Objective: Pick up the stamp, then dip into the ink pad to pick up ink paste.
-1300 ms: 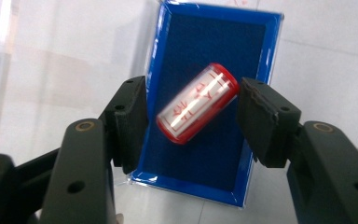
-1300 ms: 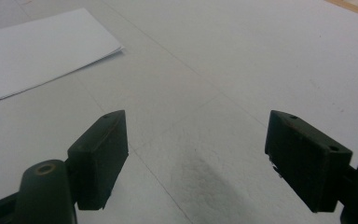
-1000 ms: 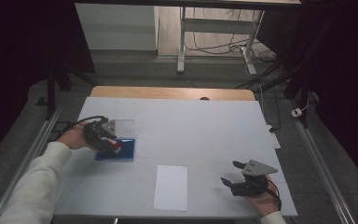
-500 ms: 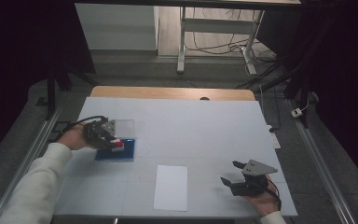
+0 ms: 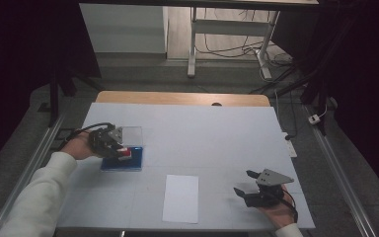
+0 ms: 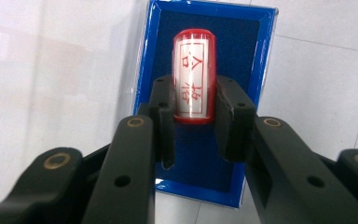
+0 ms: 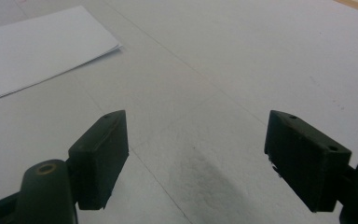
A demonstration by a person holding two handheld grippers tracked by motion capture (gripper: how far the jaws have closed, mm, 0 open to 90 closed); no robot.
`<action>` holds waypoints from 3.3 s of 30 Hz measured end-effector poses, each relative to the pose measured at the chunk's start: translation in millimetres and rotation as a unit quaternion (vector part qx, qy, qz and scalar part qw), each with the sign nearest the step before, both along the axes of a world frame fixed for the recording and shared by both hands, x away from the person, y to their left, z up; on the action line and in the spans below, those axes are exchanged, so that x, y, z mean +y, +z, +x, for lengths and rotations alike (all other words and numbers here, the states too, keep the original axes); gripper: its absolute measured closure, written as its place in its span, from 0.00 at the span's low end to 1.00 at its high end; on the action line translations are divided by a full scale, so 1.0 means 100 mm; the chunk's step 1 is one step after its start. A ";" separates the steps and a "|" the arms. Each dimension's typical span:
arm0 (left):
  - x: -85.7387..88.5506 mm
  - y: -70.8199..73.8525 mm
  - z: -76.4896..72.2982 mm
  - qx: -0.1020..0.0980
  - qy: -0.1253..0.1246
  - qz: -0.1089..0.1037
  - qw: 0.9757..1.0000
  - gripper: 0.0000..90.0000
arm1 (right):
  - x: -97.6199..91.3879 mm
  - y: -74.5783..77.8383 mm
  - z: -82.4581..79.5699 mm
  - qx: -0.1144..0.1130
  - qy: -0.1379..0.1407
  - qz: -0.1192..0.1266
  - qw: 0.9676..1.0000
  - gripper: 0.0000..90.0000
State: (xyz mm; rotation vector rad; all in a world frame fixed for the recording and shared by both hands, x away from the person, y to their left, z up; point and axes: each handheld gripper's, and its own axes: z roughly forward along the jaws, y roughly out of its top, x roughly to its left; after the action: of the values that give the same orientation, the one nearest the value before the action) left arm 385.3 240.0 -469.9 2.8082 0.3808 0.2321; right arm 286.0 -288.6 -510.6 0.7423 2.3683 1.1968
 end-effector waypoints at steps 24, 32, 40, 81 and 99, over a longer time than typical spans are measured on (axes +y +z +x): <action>-0.10 0.03 0.04 -0.004 0.027 -0.020 0.999 0.78 | 0.00 -0.01 0.01 0.003 -0.003 -0.007 1.000 0.24; -0.05 0.14 -0.04 -0.003 0.056 -0.047 0.997 0.78 | 0.00 0.00 0.00 0.001 -0.005 -0.003 1.000 0.25; 0.04 0.20 -0.20 -0.001 0.114 -0.086 0.990 0.78 | -0.01 0.01 -0.01 -0.003 -0.009 0.003 1.000 0.25; 0.06 0.28 -0.70 -0.055 0.239 -0.195 0.950 0.78 | 0.00 0.01 -0.01 0.001 -0.017 -0.004 1.000 0.26; -0.08 0.06 -0.38 -0.005 0.238 -0.096 0.966 0.78 | -0.02 0.02 -0.01 0.000 -0.019 -0.003 1.000 0.26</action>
State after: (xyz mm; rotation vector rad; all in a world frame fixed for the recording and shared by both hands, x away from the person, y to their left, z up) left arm 347.3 232.3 -464.3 2.4842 1.0172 0.2916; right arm 284.9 -290.3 -508.7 0.7828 2.3462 1.1726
